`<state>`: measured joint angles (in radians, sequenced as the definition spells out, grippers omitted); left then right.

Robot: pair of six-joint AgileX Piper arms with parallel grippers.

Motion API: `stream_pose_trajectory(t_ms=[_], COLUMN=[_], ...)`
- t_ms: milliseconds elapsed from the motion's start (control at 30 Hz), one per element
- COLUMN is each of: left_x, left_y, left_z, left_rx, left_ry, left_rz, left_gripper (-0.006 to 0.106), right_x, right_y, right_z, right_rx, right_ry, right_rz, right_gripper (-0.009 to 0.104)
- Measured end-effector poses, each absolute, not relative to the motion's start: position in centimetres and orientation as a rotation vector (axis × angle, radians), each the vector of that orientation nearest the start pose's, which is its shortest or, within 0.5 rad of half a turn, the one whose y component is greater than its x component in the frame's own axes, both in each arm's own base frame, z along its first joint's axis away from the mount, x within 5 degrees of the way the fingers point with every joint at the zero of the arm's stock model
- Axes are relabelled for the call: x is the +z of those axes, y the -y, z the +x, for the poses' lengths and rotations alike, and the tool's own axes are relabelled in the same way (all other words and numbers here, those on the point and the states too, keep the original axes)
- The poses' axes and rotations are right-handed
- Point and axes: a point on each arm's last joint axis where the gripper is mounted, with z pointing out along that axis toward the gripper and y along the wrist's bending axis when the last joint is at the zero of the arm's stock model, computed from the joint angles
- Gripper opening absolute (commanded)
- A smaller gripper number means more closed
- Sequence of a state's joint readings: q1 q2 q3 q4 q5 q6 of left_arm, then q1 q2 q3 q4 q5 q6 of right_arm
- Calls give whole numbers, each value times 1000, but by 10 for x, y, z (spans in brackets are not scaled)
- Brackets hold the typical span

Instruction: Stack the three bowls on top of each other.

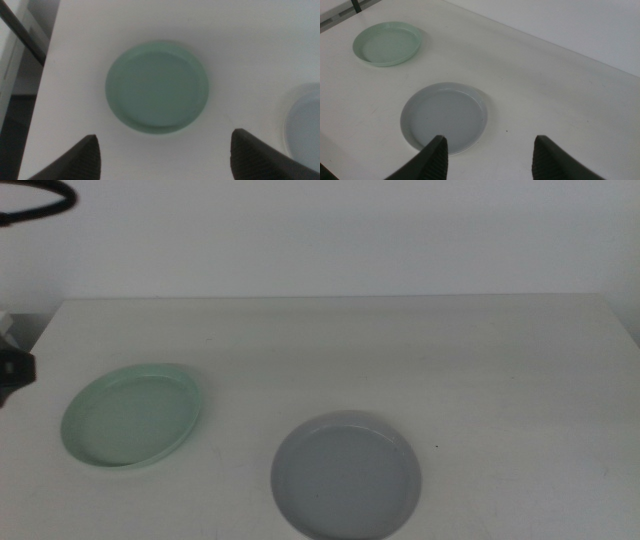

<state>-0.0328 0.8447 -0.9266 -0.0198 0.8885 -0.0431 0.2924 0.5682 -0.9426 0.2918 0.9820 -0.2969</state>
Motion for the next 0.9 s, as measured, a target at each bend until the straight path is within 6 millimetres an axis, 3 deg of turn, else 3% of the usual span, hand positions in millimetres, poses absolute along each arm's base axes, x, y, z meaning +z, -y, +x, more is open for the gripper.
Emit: stream_pose_trajectory(t_ms=[333, 500, 633, 767, 900], left_x=[352, 354, 350, 329, 294], left_y=[7, -13, -28, -44, -61], left_z=[194, 235, 264, 292, 319], left_rx=[-68, -14, 4, -17, -137], left_ry=[-2376, -2459, -2493, -2561, -2638], left_rz=[-60, -114, -61, 9, 25], left_gripper=[86, 86, 86, 86, 86], right_x=[396, 396, 396, 396, 396], right_y=[-42, -42, -42, -42, -42], right_z=[65, 65, 65, 65, 65], right_rx=[349, 349, 349, 349, 349], right_ry=[-1991, -1991, -1991, -1991, -1991], right_rz=[-581, -581, -581, -581, -581], right_gripper=[44, 44, 44, 44, 44])
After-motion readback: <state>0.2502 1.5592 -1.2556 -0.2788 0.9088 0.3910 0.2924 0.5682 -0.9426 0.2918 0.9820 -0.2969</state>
